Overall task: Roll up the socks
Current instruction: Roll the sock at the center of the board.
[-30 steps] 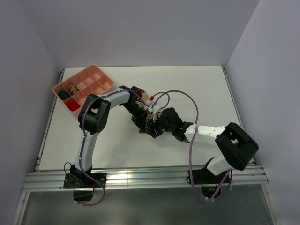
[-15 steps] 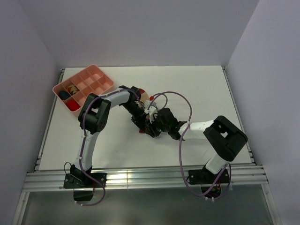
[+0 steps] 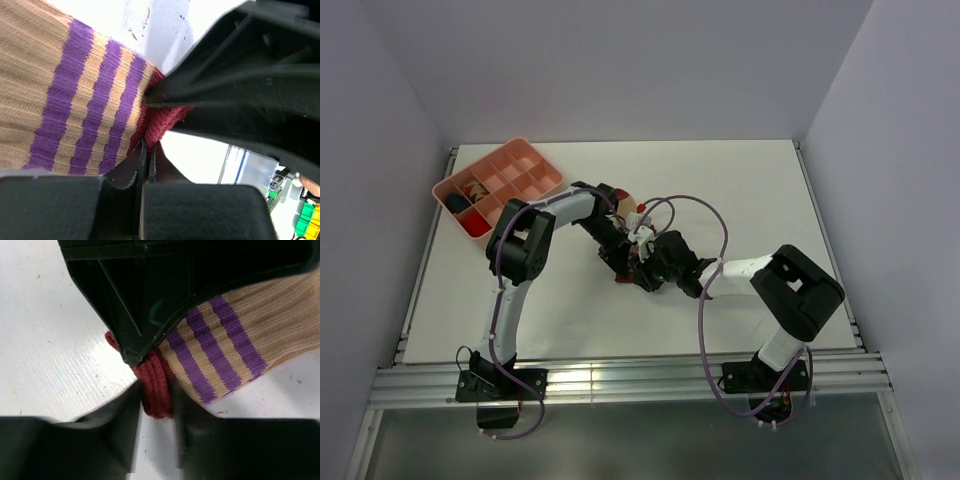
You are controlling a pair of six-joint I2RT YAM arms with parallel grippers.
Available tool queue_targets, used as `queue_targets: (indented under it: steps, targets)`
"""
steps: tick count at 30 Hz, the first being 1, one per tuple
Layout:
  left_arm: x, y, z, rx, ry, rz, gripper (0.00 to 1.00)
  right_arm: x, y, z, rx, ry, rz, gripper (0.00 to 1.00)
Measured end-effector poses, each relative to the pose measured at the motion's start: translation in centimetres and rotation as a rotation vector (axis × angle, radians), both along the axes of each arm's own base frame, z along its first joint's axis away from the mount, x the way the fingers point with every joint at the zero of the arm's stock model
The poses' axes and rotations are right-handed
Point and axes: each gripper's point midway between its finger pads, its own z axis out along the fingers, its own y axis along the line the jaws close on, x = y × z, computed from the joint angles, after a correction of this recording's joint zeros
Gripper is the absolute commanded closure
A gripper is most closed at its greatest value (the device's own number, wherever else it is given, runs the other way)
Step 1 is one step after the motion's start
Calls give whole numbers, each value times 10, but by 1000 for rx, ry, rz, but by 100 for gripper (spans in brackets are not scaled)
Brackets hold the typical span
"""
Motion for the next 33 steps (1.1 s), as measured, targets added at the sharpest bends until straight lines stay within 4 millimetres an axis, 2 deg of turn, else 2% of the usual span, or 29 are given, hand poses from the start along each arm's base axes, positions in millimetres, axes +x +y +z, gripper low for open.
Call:
queue_targets:
  steps: [2,3,6,9,11,12,13,17,19,24,28,31,33]
  targets:
    - [1,1,0,0,1,5,100,1,0,-1,-2,4,-6,78]
    - [2,2,0,0,1,6,100,1,1,-1,0,4,-7,88]
    - [3,3,0,0,0,9,100,3,3,-1,2,8,-7,100]
    - [4,4,-1,0,-3,14,85,3,6,-1,2,20,-1,100]
    - [6,6,-1,1,-8,23,68,3,8,-1,5,37,10,100]
    - [6,6,-2,-2,-13,29,64,4,8,0,6,44,13,100]
    - [5,7,0,-3,-11,41,56,4,9,0,11,57,21,100]
    - [9,12,11,-3,-99,88,41,7,13,4,47,115,48,100]
    - [22,16,16,11,-190,138,36,8,14,9,82,149,72,100]
    - [54,39,27,71,-436,295,35,13,23,22,168,220,140,100]
    - [63,58,42,88,-620,423,37,20,32,34,255,290,206,100]
    - [67,70,65,58,-759,498,37,25,18,19,257,425,125,100]
    - [69,66,97,-3,-881,523,37,21,3,-2,244,561,46,100]
